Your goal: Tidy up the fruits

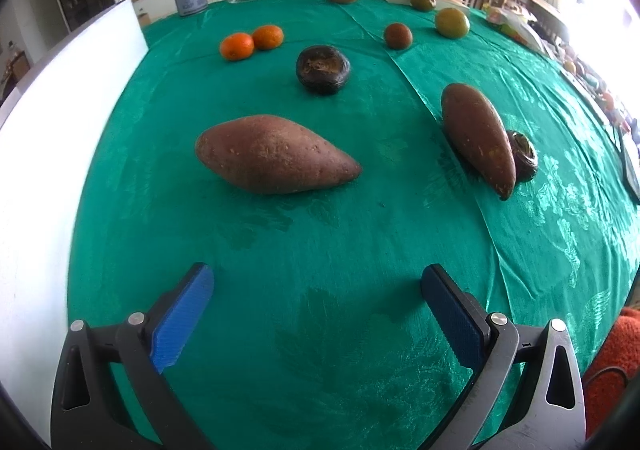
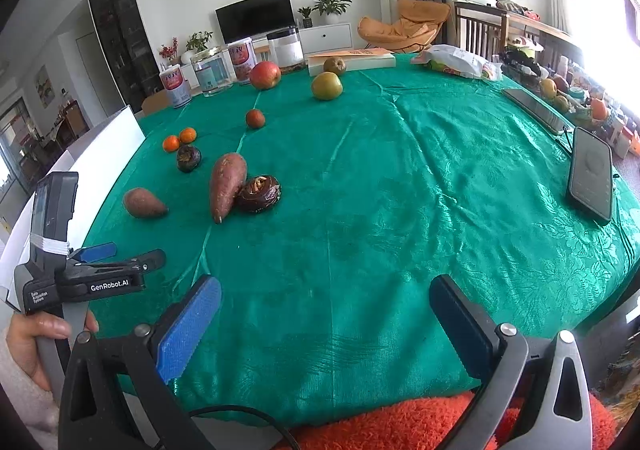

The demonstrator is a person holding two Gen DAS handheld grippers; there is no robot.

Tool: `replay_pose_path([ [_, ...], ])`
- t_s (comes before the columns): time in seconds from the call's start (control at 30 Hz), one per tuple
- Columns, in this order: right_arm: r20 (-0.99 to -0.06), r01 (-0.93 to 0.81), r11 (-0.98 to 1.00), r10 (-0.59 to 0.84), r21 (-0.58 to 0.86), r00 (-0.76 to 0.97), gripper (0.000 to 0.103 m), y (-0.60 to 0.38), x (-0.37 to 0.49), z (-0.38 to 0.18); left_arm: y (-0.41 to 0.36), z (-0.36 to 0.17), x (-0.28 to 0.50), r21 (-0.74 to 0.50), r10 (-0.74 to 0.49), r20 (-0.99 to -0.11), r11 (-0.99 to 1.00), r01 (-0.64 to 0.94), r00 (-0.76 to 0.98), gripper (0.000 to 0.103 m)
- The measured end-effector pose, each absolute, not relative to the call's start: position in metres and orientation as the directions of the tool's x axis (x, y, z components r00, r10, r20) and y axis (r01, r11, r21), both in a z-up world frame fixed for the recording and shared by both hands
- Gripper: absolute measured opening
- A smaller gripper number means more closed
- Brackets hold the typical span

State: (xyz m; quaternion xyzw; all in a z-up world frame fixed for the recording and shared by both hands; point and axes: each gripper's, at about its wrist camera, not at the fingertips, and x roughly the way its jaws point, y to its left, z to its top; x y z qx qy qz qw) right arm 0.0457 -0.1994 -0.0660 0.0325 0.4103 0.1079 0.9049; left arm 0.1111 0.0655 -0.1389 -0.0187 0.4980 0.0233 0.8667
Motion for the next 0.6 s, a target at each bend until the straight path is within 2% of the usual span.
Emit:
replay_pose_path([
  [0.27, -0.734, -0.162, 0.971, 0.237, 0.173, 0.636, 0.103, -0.203, 0.046, -0.067, 0.075, -0.141, 0.137, -0.01, -0.089, -0.833, 0.989, 0.146, 0.546, 0.103],
  [0.6, -0.737, -0.15, 0.973, 0.231, 0.175, 0.635, 0.103, -0.204, 0.046, -0.067, 0.086, -0.133, 0.167, -0.01, -0.071, -0.812, 0.994, 0.107, 0.579, 0.103],
])
